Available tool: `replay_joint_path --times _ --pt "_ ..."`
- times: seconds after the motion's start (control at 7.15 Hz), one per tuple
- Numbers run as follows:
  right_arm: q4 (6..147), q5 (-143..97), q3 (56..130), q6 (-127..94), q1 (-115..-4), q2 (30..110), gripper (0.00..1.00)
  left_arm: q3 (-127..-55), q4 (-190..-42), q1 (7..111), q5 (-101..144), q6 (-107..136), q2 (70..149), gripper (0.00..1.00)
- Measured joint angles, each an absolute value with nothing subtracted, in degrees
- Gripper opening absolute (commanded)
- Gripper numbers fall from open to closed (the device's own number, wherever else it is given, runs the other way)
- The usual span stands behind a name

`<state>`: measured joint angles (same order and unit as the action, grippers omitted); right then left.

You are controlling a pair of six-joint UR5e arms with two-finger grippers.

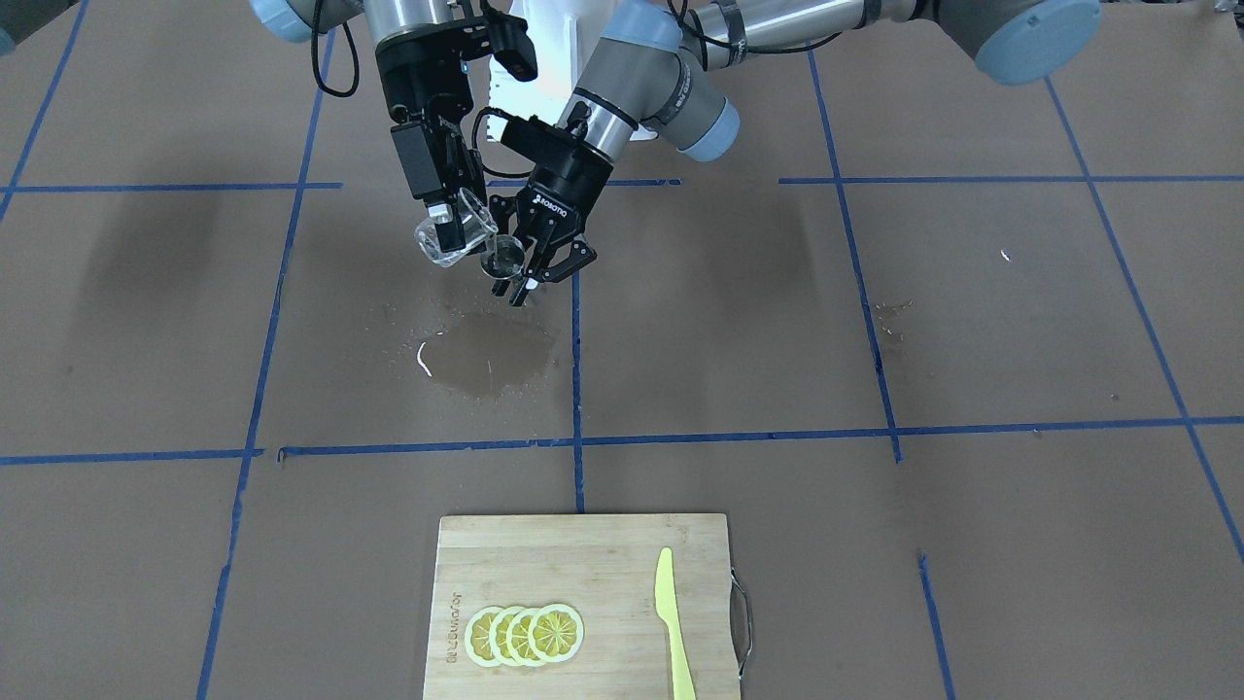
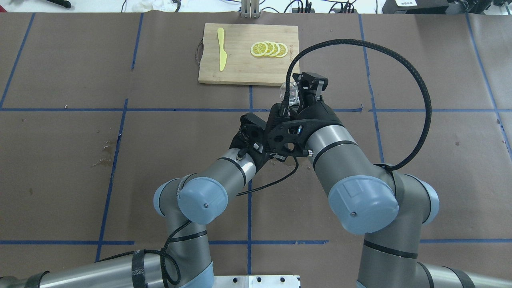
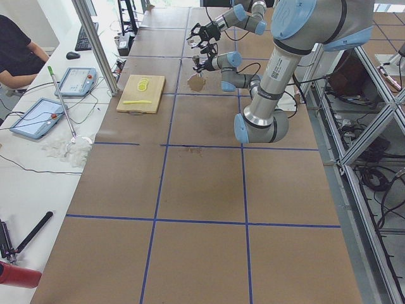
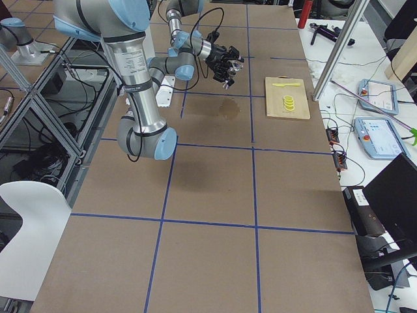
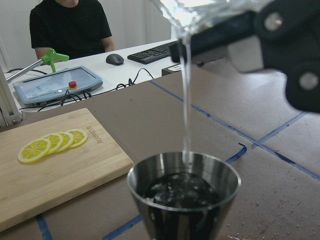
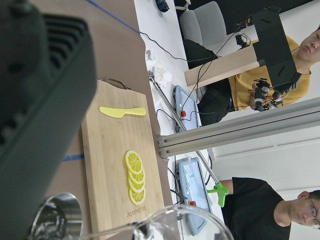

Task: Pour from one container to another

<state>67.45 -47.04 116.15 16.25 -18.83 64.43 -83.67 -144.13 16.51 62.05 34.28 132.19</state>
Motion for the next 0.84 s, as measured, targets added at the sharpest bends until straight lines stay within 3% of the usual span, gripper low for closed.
replay_joint_path --times 0.84 --pt "64.9 -47.3 116.3 7.7 -19.6 64.0 0.00 -83.8 -146.1 16.8 62.1 34.3 131.8 0.00"
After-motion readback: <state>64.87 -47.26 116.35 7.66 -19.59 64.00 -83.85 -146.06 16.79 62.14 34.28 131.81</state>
